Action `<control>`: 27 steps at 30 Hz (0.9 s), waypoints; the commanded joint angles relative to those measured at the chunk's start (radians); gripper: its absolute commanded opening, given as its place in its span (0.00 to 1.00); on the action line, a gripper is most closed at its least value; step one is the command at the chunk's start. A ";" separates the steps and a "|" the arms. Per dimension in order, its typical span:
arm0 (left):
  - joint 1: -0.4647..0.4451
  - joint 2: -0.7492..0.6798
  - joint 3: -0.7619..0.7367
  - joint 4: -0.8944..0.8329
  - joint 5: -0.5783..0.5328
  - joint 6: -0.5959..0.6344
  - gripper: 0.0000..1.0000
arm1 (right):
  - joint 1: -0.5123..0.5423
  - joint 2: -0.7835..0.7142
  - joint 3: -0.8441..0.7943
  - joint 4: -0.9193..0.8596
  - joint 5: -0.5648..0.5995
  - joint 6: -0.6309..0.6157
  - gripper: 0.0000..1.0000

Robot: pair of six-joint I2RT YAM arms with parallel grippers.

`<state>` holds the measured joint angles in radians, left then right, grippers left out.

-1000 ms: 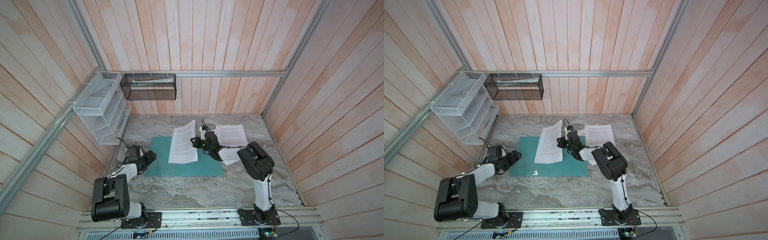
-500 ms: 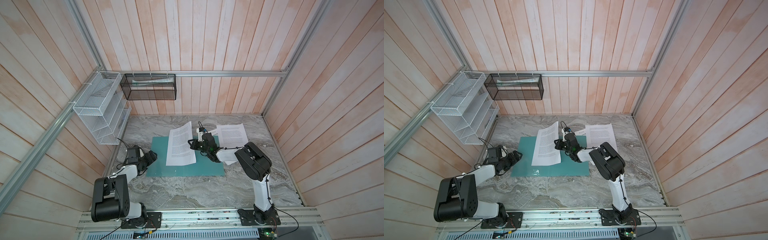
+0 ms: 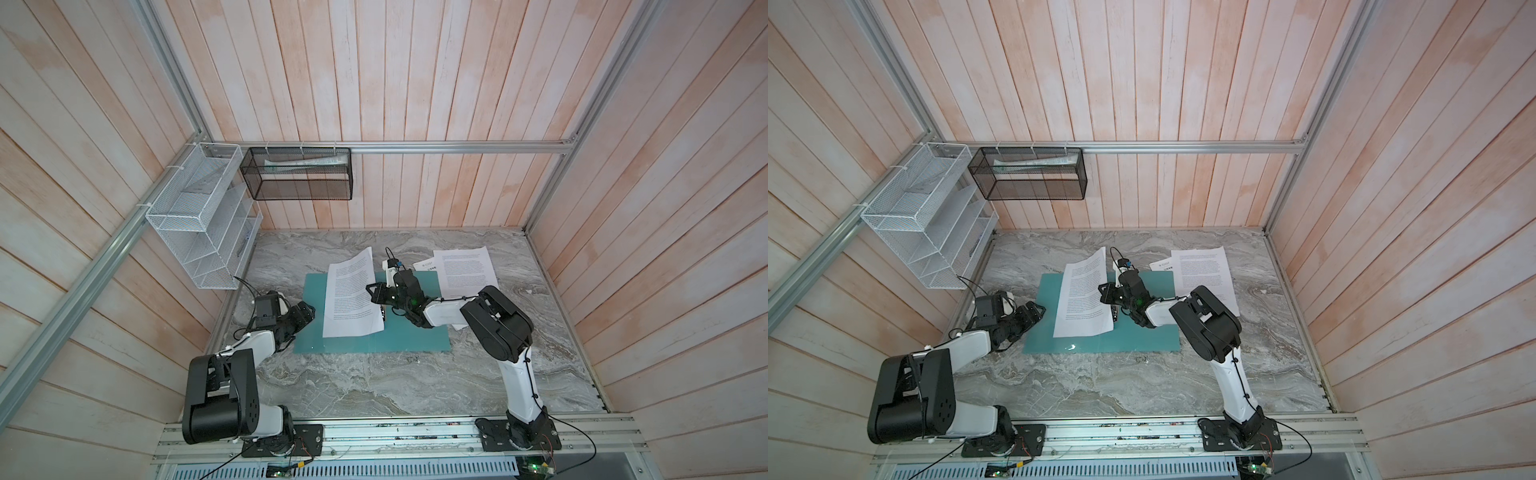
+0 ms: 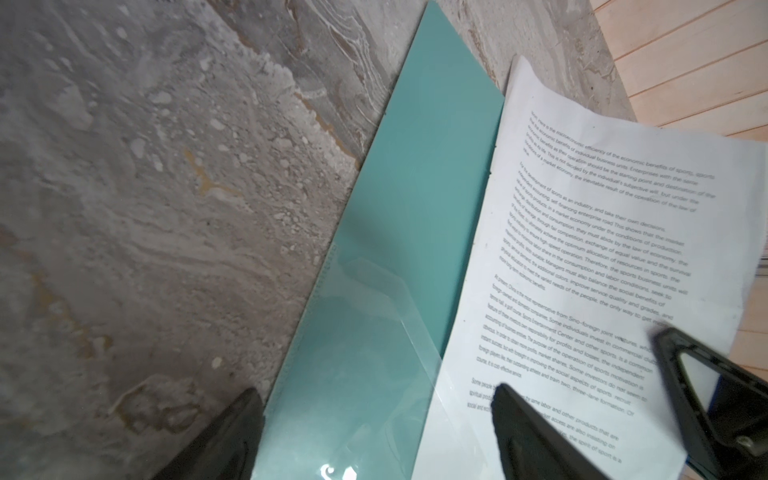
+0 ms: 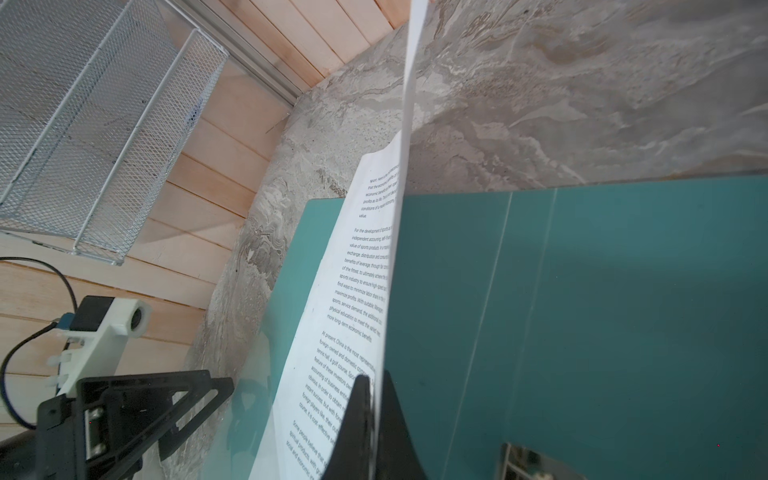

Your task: Put the files into the folder

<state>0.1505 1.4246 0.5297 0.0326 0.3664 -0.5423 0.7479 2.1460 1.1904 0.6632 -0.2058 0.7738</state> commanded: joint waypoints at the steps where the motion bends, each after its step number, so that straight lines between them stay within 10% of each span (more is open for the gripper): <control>1: 0.001 0.007 -0.035 -0.054 0.026 0.002 0.88 | 0.010 0.031 0.031 0.012 0.022 0.022 0.00; 27: 0.001 0.024 -0.036 -0.042 0.035 -0.004 0.87 | 0.073 0.081 0.024 0.040 0.148 0.217 0.00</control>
<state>0.1509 1.4231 0.5220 0.0429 0.3866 -0.5426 0.8078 2.2124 1.1946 0.6998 -0.1009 0.9588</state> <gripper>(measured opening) 0.870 0.047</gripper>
